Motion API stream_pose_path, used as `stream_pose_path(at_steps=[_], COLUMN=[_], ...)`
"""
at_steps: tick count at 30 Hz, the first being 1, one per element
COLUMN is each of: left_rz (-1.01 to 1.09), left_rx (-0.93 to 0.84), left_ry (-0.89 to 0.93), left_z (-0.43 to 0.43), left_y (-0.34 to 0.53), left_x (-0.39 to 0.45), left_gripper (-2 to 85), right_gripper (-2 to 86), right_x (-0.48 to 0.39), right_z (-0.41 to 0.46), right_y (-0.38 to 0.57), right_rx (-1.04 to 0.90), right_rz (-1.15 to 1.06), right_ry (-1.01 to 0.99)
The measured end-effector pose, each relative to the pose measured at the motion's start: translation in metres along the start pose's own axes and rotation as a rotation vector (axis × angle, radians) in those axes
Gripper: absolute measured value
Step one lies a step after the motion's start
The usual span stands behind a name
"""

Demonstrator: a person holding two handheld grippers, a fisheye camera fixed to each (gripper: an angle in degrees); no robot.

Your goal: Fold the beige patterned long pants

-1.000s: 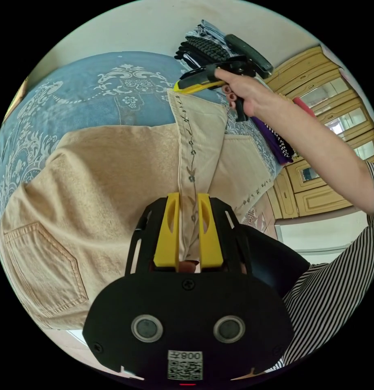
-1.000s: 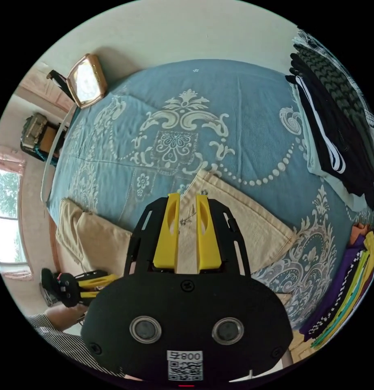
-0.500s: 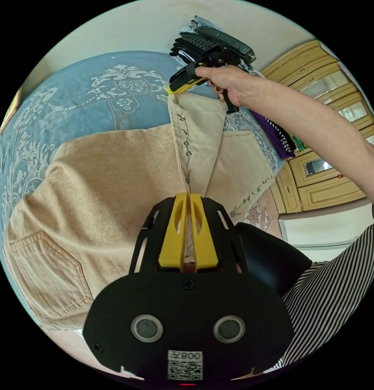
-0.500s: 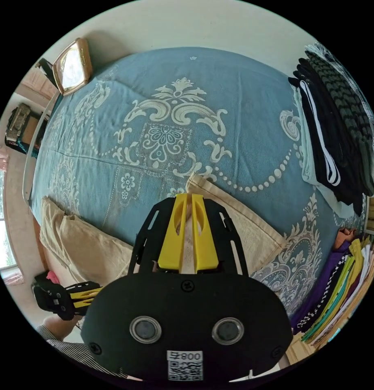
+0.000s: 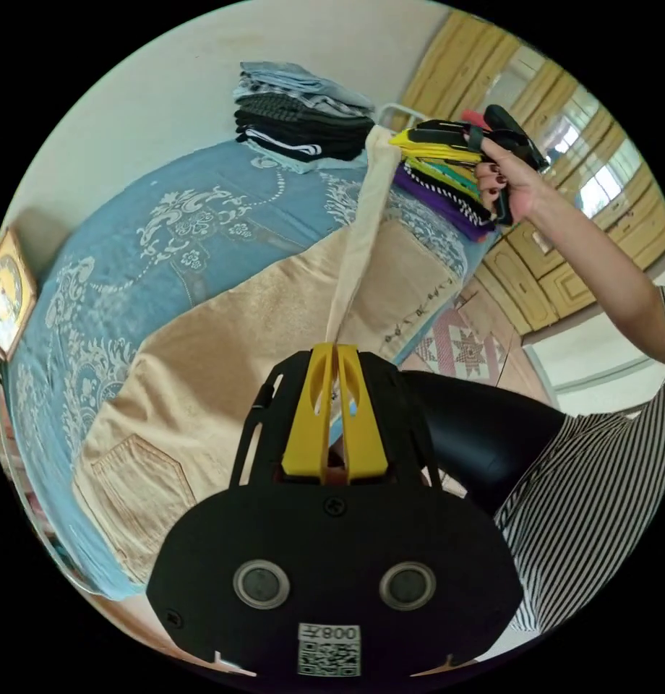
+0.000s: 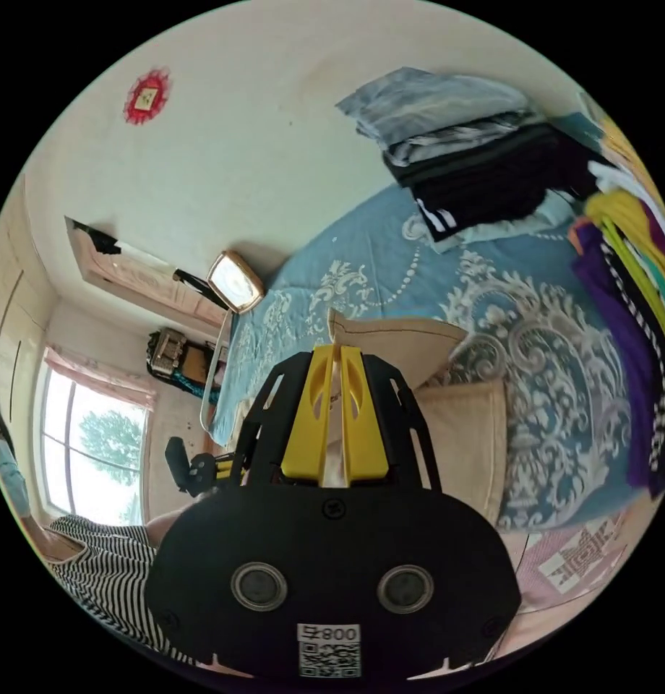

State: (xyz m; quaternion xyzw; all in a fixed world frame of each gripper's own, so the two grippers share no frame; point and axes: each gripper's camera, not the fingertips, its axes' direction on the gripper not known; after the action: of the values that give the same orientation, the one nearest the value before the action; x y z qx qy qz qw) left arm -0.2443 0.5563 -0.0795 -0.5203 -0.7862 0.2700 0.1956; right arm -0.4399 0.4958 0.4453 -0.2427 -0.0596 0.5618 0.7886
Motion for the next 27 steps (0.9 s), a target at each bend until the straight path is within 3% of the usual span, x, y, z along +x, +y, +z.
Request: stream_pose_path(at_steps=[10,27], left_rz=[0.159,0.148], left_rx=[-0.232,-0.376], left_ry=[-0.15,-0.138], left_z=[0.041,0.066], left_y=[-0.045,-0.089], left_x=[0.07,0.072], left_gripper=[0.8,0.8], right_gripper=[1.5,1.5], right_x=[0.17,0.283], right_z=[-0.056,-0.081], right_y=[0.15,0.235], right_rx=[0.033,0.033], right_rz=[0.385,0.444], right_ry=[-0.114,-0.293])
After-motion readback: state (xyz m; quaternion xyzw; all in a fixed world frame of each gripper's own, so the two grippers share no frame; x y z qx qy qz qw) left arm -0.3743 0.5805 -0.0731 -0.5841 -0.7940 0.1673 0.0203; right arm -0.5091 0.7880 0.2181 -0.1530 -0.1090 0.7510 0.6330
